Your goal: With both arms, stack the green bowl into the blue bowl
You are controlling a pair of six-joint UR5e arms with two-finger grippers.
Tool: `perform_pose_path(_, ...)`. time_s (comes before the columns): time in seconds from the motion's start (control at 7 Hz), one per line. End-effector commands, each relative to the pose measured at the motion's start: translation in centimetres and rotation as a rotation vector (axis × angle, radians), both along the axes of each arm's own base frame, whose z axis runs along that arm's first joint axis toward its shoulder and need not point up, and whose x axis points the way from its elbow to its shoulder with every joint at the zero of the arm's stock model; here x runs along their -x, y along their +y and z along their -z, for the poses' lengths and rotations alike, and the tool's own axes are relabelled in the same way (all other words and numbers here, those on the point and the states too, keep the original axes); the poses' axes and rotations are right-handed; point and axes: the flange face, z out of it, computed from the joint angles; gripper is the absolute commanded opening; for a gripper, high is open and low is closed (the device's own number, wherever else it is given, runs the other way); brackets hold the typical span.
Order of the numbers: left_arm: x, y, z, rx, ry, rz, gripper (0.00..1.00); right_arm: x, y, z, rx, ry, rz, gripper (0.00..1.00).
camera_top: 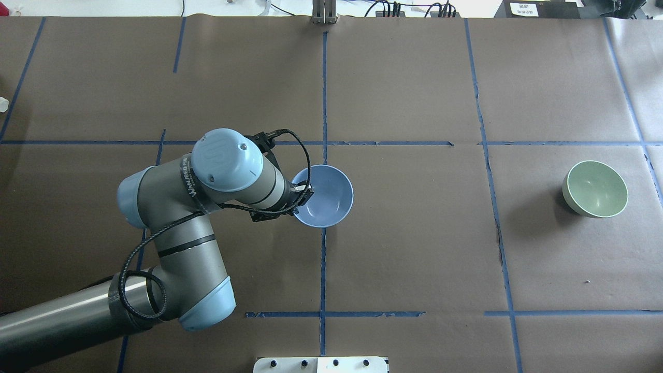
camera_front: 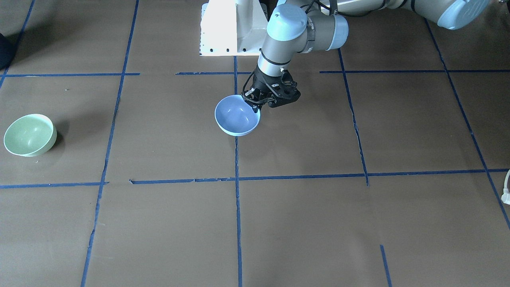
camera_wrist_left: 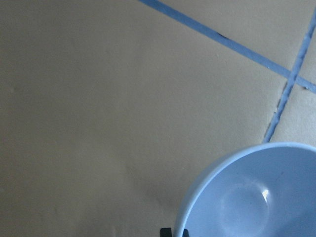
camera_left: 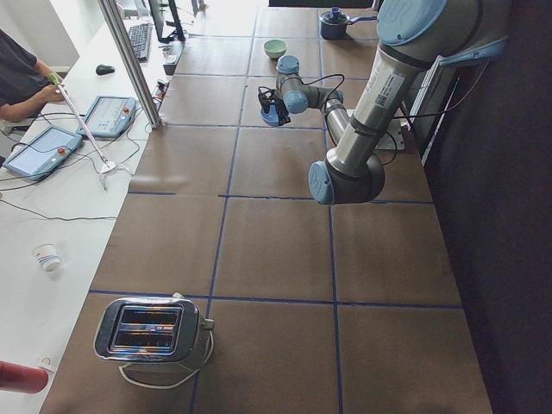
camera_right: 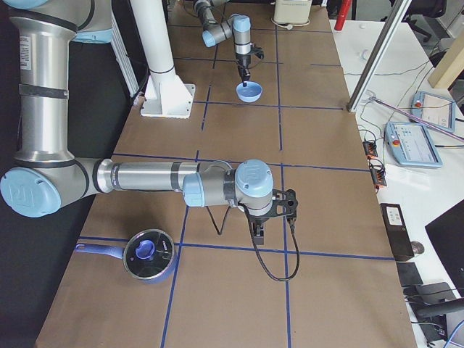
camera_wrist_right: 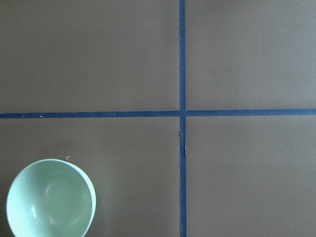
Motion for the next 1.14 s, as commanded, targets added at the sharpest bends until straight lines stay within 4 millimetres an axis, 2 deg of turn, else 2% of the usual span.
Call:
perform_pose_path(0.0,-1.1,0.4,-0.2,0.002,-0.011,-0.007,0.02,0.0,0.0,0.0,0.002,-0.002,-0.001,1.0)
perform_pose_path(0.29,-1.2,0.2,-0.8,-0.005,-0.024,-0.008,0.06,0.0,0.0,0.0,0.002,-0.003,-0.001,1.0)
perform_pose_path(0.43,-1.3,0.0,-1.1,-0.007,-0.032,-0.003,0.68,-0.1,0.0,0.0,0.002,-0.003,-0.002,1.0)
perform_pose_path(0.57,-0.9,-0.1,-1.7,-0.036,-0.042,-0.017,1.0,0.1,0.0,-0.1,0.006,-0.018,0.001,1.0)
perform_pose_path(0.71,-0.4,-0.4,-1.6,-0.039,-0.04,-0.01,1.0,0.1,0.1,-0.1,0.005,-0.018,0.002,1.0)
perform_pose_path(0.86,1.0,-1.7,-1.2,-0.041,-0.032,0.009,1.0,0.1,0.1,-0.1,0.004,-0.021,0.003,1.0)
perform_pose_path(1.0,4.3,-3.5,-0.1,-0.021,-0.036,0.029,1.0,0.5,0.0,0.1,0.013,-0.022,-0.002,1.0)
